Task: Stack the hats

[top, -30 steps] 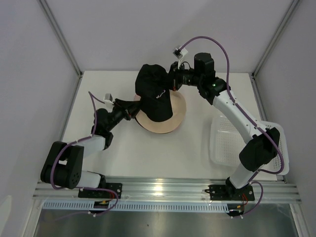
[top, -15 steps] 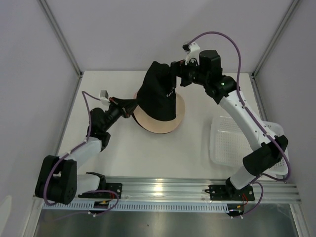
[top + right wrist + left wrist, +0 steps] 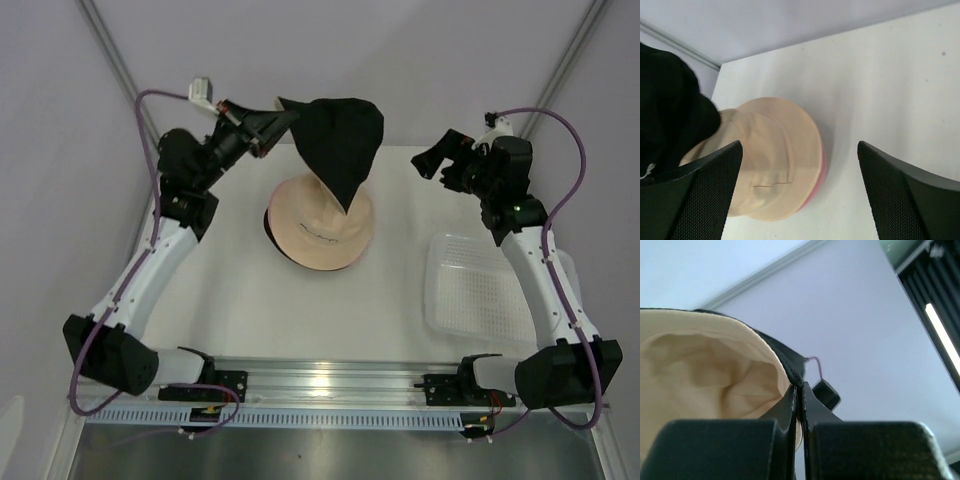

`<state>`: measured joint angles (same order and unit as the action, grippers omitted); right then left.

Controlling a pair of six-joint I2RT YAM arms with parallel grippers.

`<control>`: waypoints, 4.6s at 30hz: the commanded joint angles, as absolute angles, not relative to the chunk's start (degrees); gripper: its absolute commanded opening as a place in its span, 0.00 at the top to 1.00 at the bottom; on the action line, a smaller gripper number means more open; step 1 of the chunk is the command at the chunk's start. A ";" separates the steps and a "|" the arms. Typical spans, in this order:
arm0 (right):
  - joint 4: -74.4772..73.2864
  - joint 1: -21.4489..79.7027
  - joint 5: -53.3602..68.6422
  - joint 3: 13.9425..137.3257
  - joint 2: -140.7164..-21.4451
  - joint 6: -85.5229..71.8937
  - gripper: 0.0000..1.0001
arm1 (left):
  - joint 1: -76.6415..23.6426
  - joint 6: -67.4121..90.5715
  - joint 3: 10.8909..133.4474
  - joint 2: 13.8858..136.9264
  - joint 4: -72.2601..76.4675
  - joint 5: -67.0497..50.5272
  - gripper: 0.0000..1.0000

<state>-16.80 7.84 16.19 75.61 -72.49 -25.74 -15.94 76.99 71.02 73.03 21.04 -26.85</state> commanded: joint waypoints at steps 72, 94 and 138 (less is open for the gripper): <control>-1.15 13.18 13.80 70.66 -79.53 -32.69 0.00 | -11.43 54.93 43.16 63.99 20.30 -25.14 0.99; 7.66 20.57 20.40 70.66 -85.08 -40.26 1.00 | -10.28 56.51 41.31 69.52 24.87 -27.68 0.99; -18.28 23.47 22.76 99.49 -99.66 -30.94 1.00 | -5.98 62.32 35.86 59.49 -2.55 -0.97 0.99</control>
<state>-18.20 24.53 25.47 96.23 -99.09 -33.47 -8.08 62.76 37.45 56.84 0.95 -8.99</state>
